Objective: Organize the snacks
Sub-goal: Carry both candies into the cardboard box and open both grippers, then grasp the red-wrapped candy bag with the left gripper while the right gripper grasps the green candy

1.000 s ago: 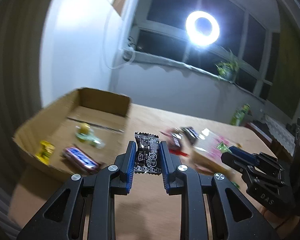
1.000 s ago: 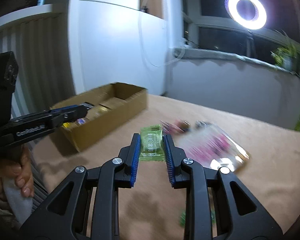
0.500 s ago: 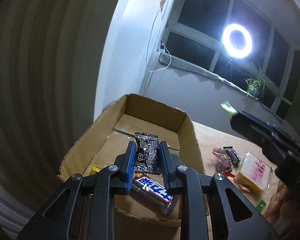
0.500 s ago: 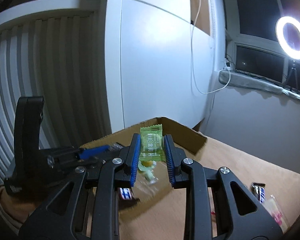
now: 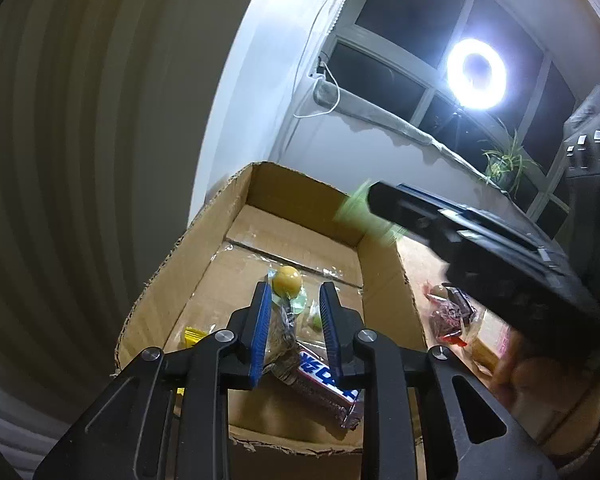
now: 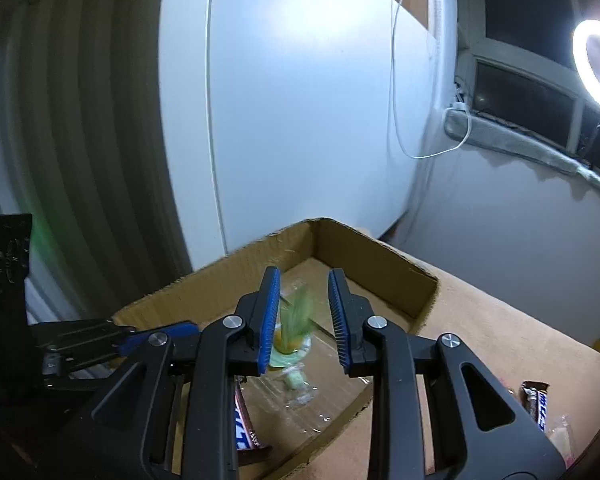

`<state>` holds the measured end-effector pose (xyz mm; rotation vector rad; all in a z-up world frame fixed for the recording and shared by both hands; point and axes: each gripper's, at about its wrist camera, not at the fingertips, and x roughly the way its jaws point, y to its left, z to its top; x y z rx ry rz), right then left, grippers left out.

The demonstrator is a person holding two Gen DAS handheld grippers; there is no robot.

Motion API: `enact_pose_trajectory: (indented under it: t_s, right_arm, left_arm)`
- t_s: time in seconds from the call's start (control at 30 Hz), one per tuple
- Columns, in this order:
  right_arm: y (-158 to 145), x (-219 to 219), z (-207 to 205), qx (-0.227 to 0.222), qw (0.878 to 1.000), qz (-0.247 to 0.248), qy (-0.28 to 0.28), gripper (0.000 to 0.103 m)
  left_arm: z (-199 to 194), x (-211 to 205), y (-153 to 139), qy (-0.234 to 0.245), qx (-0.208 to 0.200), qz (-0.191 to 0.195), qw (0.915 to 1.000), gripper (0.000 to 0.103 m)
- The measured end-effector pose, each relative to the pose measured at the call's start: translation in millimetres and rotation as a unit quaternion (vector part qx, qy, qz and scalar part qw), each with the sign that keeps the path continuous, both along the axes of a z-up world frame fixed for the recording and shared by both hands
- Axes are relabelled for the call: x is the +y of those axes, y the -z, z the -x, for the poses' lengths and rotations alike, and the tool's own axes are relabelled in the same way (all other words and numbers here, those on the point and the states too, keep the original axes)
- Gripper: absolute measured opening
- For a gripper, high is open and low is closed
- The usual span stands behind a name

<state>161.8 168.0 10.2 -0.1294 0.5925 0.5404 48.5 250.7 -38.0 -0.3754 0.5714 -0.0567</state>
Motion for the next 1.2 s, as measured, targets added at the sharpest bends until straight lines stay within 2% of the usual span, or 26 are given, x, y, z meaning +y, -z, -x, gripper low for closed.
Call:
enact_pose_trajectory:
  t_s: [0.07,0.17,0.27,0.33,0.4,0.47,0.63,0.7,0.83,0.97,1.2]
  right_arm:
    - [-0.9,-2.8,5.8,-0.003,1.000,-0.002,0.005,0.041]
    - [-6.3,-13.3,17.8,-0.009,1.000,-0.004,0.019,0.041]
    - [-13.8,-30.4,32.3,-0.018,0.999,-0.006,0.039,0.042]
    - [-18.6,-44.2,46.1,-0.020,0.998,-0.008,0.055,0.046]
    - [-21.1,-57.2,62.3,-0.025,0.997,-0.008,0.072,0.061]
    - [-21.1,-69.8,79.1,-0.029,0.995,-0.010,0.091,0.067]
    - [-2.2,-99.6,121.9,-0.012,0.992,0.000,0.125,0.072]
    - [8.5,-111.6,136.1,-0.008,0.991,0.000,0.134,0.077]
    - [23.7,-136.8,150.5,0.016,0.990,-0.005,0.138,0.077]
    - [34.2,-162.1,161.4,0.019,0.990,-0.004,0.143,0.077]
    - [63.6,-217.5,177.1,0.045,0.984,-0.016,0.171,0.077]
  left_arm:
    - [2.3,-4.2,-1.9,0.011,-0.001,-0.010,0.9999,0.048]
    - [7.5,-11.2,-7.6,0.014,-0.009,-0.029,0.9994,0.072]
    - [10.8,-11.8,-11.8,0.009,-0.013,-0.031,0.9994,0.074]
    - [11.2,-11.4,-13.0,0.011,-0.009,-0.028,0.9995,0.074]
    - [13.0,-10.9,-15.7,0.012,-0.008,-0.025,0.9996,0.074]
    - [13.6,-10.7,-17.6,0.011,-0.011,-0.024,0.9996,0.074]
    - [23.9,-13.7,-28.5,0.007,-0.032,-0.024,0.9992,0.078]
    - [28.0,-17.7,-33.2,0.004,-0.038,-0.024,0.9990,0.078]
    - [34.5,-34.1,-38.8,0.000,-0.045,-0.032,0.9985,0.079]
    - [39.4,-61.6,-37.8,0.007,-0.046,-0.030,0.9985,0.082]
    - [22.0,-139.5,-19.7,0.057,-0.022,-0.080,0.9949,0.084]
